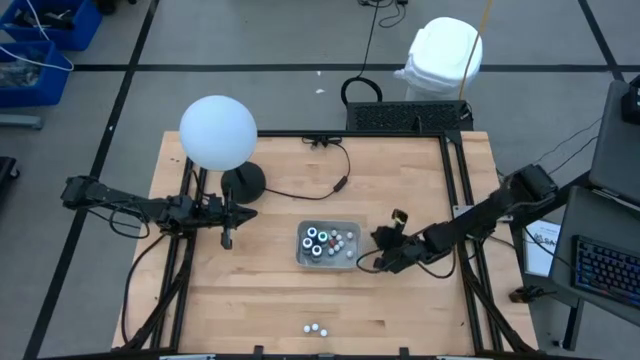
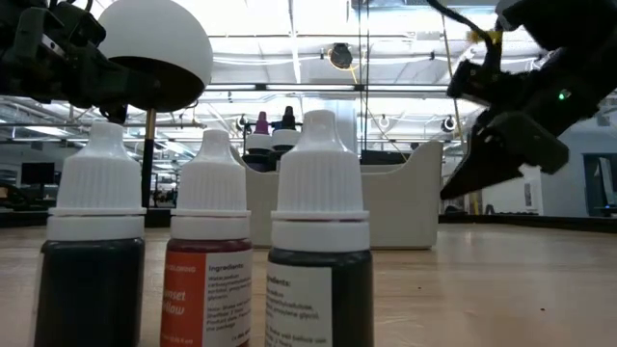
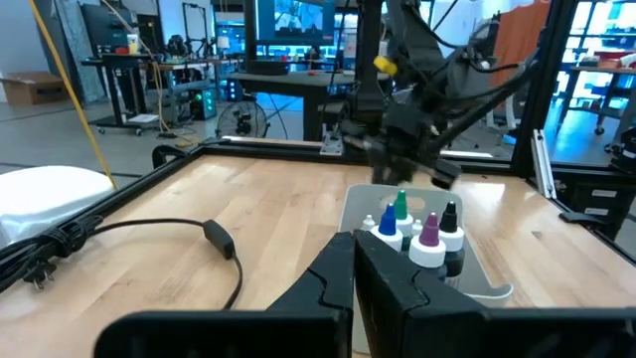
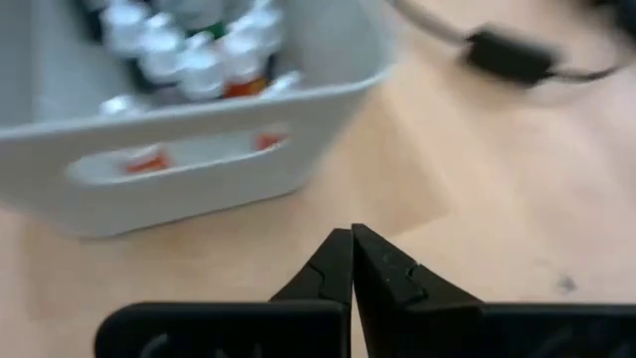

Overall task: Pick & Place food coloring
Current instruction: Put the small black food coloring bottle into the gray bin

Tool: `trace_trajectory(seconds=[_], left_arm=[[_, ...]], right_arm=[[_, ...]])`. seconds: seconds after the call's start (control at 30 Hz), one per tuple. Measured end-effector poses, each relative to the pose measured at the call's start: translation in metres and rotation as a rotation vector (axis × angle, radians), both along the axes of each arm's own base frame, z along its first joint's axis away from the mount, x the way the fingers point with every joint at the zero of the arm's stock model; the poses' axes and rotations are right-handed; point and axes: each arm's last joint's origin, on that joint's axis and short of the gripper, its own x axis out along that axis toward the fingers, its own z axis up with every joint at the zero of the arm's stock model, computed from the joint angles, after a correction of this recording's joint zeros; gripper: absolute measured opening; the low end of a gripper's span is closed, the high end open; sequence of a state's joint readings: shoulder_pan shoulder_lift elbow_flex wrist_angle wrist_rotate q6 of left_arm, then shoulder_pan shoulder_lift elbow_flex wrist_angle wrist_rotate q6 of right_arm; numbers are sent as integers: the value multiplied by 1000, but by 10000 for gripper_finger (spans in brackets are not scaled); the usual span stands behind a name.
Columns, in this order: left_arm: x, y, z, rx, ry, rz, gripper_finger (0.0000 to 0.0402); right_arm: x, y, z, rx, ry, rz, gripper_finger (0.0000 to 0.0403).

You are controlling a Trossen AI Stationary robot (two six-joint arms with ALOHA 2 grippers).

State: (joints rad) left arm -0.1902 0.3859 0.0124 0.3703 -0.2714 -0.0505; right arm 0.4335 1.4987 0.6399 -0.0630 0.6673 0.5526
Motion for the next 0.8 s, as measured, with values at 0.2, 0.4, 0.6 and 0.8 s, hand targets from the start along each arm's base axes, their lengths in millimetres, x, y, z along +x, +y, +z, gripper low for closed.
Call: trace_trajectory(seconds=[0.2,0.4,0.6,0.8], left_arm=[[0,0,-6,7,61,-9,17],[5,-6,-7,7,87,-73,17],[14,-26,7,54,140,-66,17],[37,-57,29,181,251,-52,17]], right_arm=[[-13,-14,22,-120,-30,-89,0],[-25,-19,31,-164,-53,-61,0],[-41,-23,31,-215,-119,-41,0],[-63,-25,32,-213,-275,184,0]])
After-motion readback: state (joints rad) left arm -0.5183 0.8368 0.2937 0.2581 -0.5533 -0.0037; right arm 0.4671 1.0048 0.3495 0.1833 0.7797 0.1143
